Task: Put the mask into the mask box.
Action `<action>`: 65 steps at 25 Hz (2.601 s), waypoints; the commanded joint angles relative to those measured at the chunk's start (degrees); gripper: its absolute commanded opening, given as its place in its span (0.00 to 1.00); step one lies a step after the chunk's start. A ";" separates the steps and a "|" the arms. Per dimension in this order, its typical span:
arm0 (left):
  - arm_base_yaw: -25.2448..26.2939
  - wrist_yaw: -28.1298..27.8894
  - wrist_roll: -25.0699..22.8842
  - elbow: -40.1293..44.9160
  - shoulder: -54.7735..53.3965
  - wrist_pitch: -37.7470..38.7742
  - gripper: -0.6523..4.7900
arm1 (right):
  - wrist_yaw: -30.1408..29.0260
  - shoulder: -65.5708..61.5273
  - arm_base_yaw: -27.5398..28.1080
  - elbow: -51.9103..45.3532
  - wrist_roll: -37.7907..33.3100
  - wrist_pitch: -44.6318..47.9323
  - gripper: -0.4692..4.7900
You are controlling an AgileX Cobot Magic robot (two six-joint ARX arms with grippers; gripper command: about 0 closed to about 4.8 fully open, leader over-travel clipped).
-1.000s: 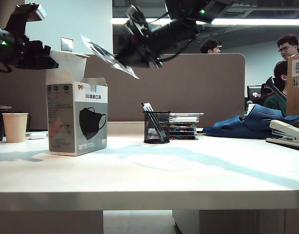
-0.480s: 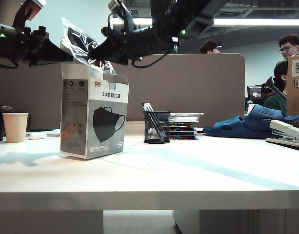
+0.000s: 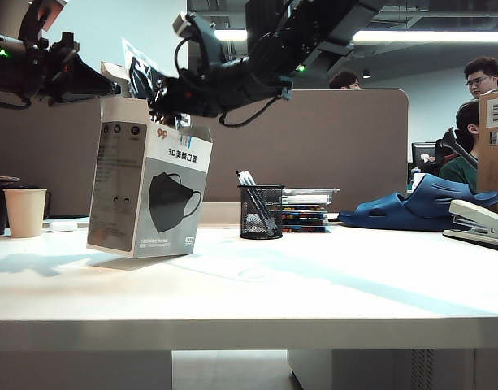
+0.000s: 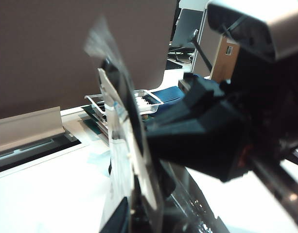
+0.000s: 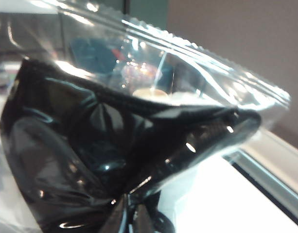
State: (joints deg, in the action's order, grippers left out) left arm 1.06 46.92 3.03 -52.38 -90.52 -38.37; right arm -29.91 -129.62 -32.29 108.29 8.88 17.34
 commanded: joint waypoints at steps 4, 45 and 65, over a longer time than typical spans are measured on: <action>-0.13 0.68 0.44 -0.24 0.24 -1.57 0.11 | 0.70 -0.70 -1.95 -0.39 0.70 -3.02 0.08; 1.20 -9.84 0.44 -0.24 0.20 -0.90 0.11 | 7.67 9.60 -2.14 -0.26 -0.68 -18.25 0.12; 1.31 -9.38 0.42 -0.24 0.26 7.85 0.83 | 17.68 23.41 0.92 -0.26 2.12 -30.58 0.08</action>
State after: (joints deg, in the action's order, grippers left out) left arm 2.28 37.26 3.49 -52.49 -90.50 -29.67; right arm -12.62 -107.02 -31.53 107.83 11.00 -12.29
